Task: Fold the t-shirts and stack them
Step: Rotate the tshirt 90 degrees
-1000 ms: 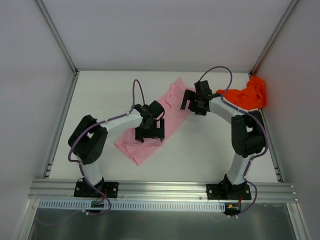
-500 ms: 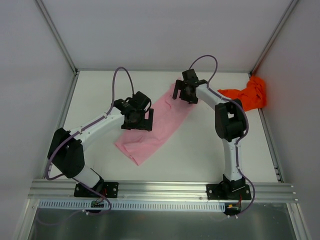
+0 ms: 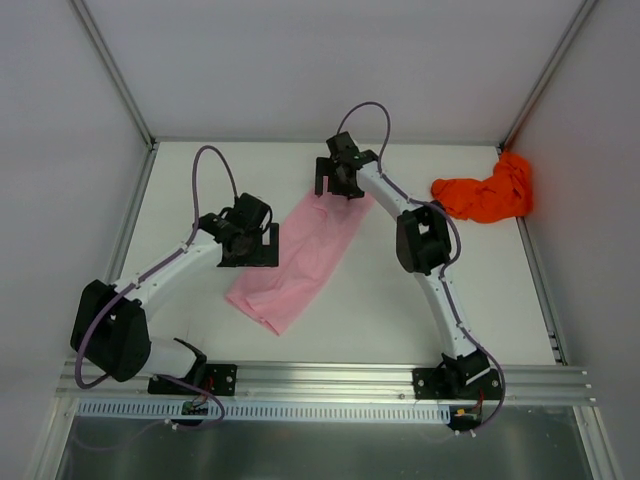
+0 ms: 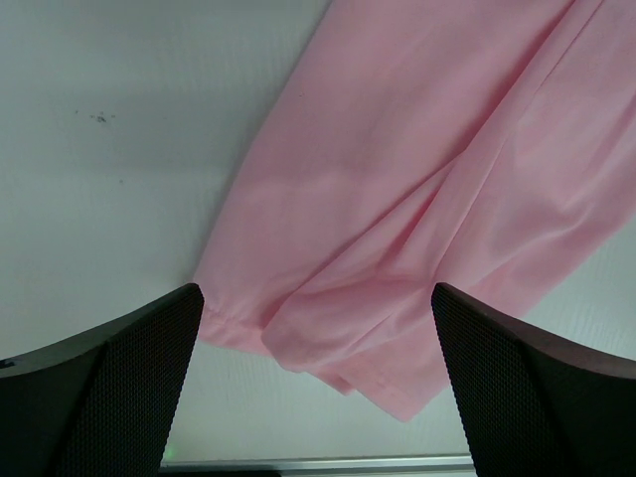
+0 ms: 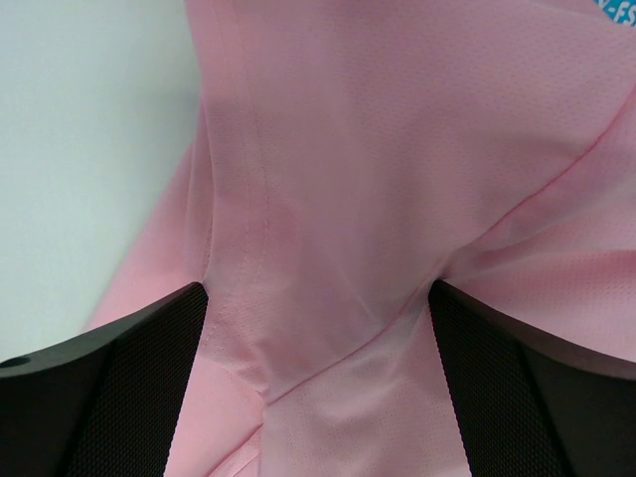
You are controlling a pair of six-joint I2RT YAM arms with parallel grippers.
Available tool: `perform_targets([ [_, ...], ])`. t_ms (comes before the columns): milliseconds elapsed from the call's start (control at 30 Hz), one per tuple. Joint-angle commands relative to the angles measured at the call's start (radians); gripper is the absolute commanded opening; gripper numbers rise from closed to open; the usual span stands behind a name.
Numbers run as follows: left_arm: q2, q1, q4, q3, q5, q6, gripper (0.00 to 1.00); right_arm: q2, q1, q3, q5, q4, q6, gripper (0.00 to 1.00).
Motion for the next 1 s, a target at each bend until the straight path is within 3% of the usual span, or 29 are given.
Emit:
perform_targets([
  [0, -0.066, 0.027, 0.048, -0.067, -0.016, -0.022, 0.99, 0.067, 0.049, 0.069, -0.132, -0.023, -0.026, 0.97],
  [67, -0.081, 0.037, 0.058, -0.093, -0.016, -0.022, 0.99, 0.092, 0.069, 0.147, -0.137, -0.05, -0.049, 0.97],
  [367, -0.111, 0.046, 0.094, -0.124, 0.06, 0.007, 0.99, 0.015, 0.116, 0.131, -0.216, -0.035, -0.115, 0.97],
  [600, -0.098, 0.043, 0.171, -0.119, 0.303, 0.107, 0.99, -0.328, 0.066, 0.106, -0.158, -0.063, -0.198, 0.97],
  [700, -0.101, -0.012, 0.157, -0.103, 0.318, 0.204, 0.99, -0.468, 0.031, 0.091, -0.155, -0.089, -0.201, 0.97],
  [833, -0.006, -0.121, 0.021, -0.035, 0.153, 0.193, 0.99, -0.655, 0.023, -0.106, -0.06, -0.118, -0.257, 0.96],
  [967, 0.052, -0.138, 0.071, -0.118, 0.107, 0.101, 0.99, -0.882, 0.003, -0.416, 0.021, -0.054, -0.254, 0.97],
])
